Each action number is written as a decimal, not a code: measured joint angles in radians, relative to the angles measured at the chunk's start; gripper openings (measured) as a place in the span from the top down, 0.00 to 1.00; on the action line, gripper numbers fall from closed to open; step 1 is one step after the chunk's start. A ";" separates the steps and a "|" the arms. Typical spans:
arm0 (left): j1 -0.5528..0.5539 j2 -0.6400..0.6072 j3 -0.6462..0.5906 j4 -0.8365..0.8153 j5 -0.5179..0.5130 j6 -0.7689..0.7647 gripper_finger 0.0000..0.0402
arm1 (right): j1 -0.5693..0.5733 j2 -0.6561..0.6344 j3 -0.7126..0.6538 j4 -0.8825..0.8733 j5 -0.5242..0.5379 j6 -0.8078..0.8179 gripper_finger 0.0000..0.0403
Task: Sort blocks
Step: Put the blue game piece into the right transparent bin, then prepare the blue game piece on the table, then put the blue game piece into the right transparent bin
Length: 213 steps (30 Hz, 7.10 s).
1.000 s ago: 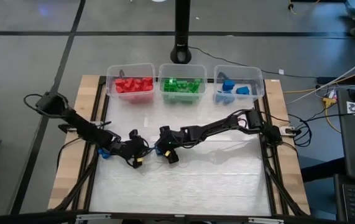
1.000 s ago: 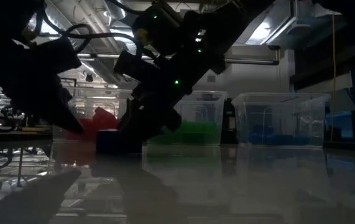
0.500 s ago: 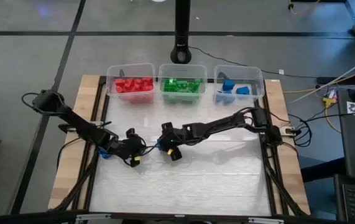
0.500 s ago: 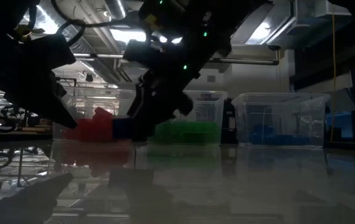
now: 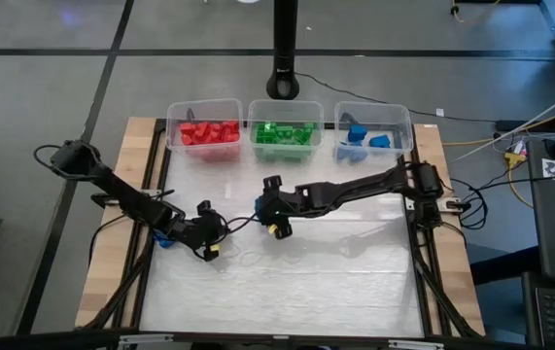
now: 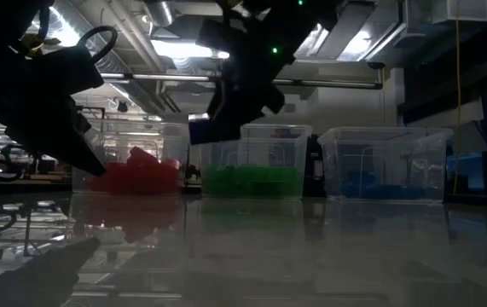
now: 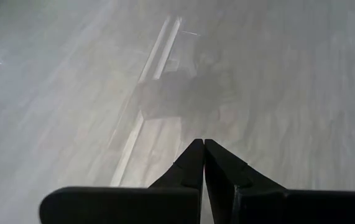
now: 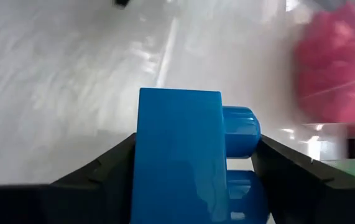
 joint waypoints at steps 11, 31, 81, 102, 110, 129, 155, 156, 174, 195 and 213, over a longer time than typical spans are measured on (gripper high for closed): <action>0.001 0.000 0.000 0.001 -0.001 0.007 0.99 | -0.009 -0.136 0.001 -0.326 0.424 0.021 0.33; 0.001 0.000 0.000 0.002 -0.007 0.008 0.99 | -0.505 -0.383 0.001 -0.964 0.617 0.242 0.32; -0.093 -0.018 0.504 -1.177 0.161 -0.369 1.00 | -0.026 -0.166 -0.510 0.518 -0.059 -0.153 0.11; -0.276 -0.017 0.393 -1.374 0.426 -0.577 1.00 | -0.025 -0.080 -0.510 0.713 -0.061 -0.150 0.11; -0.276 -0.011 0.364 -1.306 0.449 -0.554 1.00 | -0.025 -0.080 -0.510 0.768 -0.063 -0.150 0.11; -0.174 0.224 0.362 -1.281 0.549 -0.362 1.00 | -0.025 -0.080 -0.510 0.787 -0.090 -0.108 0.11; -0.076 0.237 0.458 -1.180 0.434 -0.227 1.00 | -0.025 -0.081 -0.508 0.819 -0.256 -0.084 0.11; -0.071 0.237 0.466 -1.158 0.426 -0.221 1.00 | -0.025 -0.081 -0.508 0.828 -0.263 -0.084 0.11; -0.114 0.173 0.603 -0.878 0.216 -0.177 1.00 | -0.008 -0.017 -0.507 1.044 -0.352 0.023 0.11; -0.284 0.320 0.233 -0.196 -0.013 -0.388 1.00 | 0.053 0.350 -0.106 0.934 -0.393 0.037 0.11; -0.288 0.321 0.213 -0.313 -0.168 -0.366 1.00 | 0.020 0.379 -0.067 0.951 -0.376 -0.010 0.11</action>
